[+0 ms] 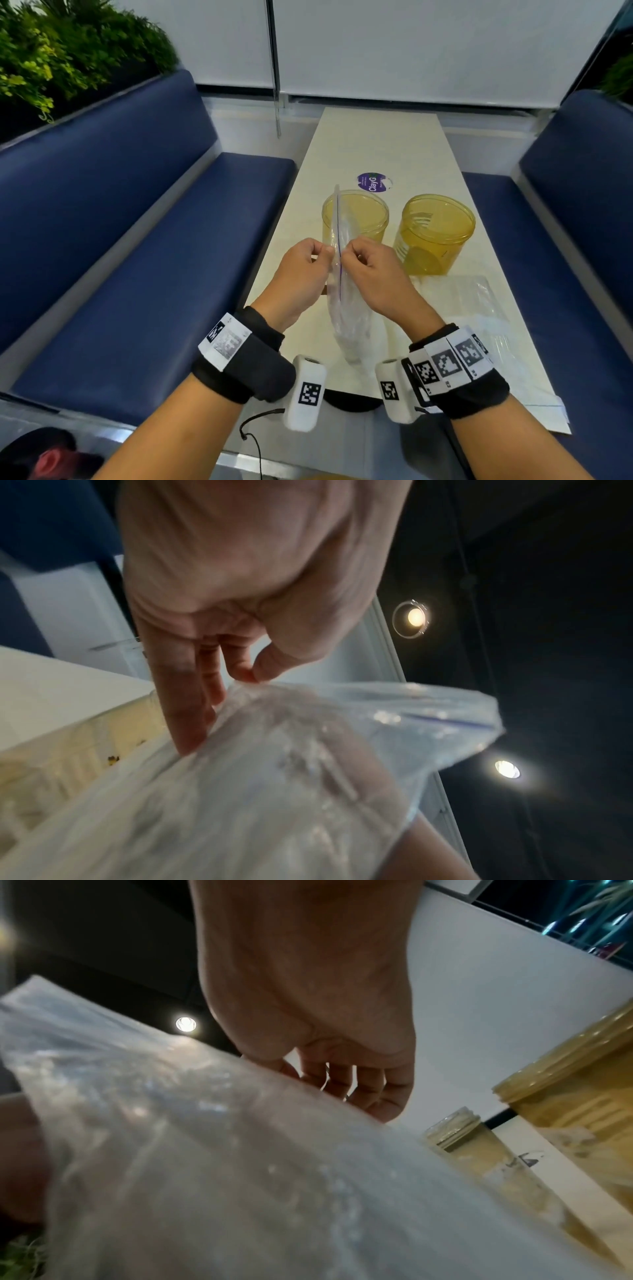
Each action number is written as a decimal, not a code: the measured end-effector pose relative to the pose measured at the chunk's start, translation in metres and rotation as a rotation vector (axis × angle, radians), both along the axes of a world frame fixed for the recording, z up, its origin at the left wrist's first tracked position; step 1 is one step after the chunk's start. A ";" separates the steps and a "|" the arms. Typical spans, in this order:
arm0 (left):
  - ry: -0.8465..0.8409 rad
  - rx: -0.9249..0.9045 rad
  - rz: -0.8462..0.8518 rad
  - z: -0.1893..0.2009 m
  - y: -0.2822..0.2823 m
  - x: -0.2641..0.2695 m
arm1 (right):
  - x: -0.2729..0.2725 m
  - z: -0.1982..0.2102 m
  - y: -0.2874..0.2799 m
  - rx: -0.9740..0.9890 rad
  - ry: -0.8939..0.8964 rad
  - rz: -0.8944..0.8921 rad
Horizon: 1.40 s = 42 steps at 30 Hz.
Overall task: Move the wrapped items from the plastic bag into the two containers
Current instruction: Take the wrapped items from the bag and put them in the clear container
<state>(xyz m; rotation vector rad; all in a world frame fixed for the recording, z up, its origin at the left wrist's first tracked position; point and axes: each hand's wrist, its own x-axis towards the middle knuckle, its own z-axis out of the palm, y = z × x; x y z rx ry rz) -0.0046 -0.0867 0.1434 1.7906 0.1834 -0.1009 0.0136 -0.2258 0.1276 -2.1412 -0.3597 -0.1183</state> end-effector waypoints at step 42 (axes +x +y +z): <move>-0.199 0.969 -0.079 0.040 0.011 0.022 | 0.014 0.068 -0.028 -0.892 0.047 -0.433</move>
